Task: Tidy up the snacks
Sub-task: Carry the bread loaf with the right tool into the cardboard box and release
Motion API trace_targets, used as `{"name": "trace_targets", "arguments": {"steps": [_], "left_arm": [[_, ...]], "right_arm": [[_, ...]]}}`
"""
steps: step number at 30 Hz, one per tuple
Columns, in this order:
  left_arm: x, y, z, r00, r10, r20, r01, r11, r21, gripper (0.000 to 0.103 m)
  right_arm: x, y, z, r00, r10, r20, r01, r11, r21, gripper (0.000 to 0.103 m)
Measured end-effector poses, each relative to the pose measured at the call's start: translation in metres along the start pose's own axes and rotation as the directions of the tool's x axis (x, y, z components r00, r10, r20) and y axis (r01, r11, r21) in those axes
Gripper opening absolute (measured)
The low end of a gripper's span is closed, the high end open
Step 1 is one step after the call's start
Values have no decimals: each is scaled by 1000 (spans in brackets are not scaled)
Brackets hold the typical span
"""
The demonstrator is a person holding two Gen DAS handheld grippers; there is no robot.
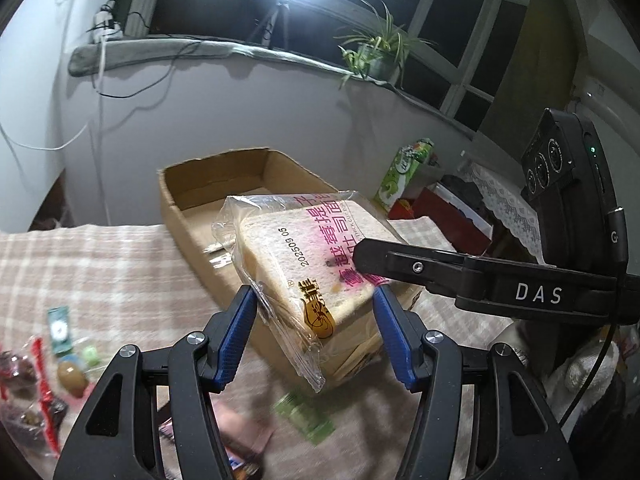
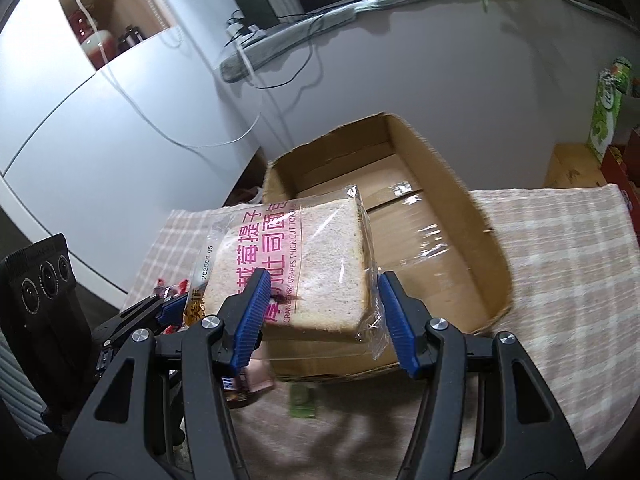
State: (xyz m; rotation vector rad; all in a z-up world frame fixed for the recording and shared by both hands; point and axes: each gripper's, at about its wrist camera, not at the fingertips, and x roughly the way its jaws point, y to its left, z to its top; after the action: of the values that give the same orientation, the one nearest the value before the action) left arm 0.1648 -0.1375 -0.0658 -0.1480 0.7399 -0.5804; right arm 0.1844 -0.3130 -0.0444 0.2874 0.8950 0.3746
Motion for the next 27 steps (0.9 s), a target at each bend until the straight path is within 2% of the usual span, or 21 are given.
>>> {"name": "trace_targets", "arguments": {"steps": [11,20,27], "left_arm": [[29,-15,4,999,6,-46,-5,1000,31,60],[29,-18,8,999,39,-34,-37,997,70,60],[13,-12,5,998,52,-26,-51,997,55,60]], "right_arm": [[3,-40,1,999,-45,-8,45,998,34,59],[2,-41,4,995,-103,6,103,995,7,59],[-6,-35,0,995,-100,15,100,995,7,59]]}}
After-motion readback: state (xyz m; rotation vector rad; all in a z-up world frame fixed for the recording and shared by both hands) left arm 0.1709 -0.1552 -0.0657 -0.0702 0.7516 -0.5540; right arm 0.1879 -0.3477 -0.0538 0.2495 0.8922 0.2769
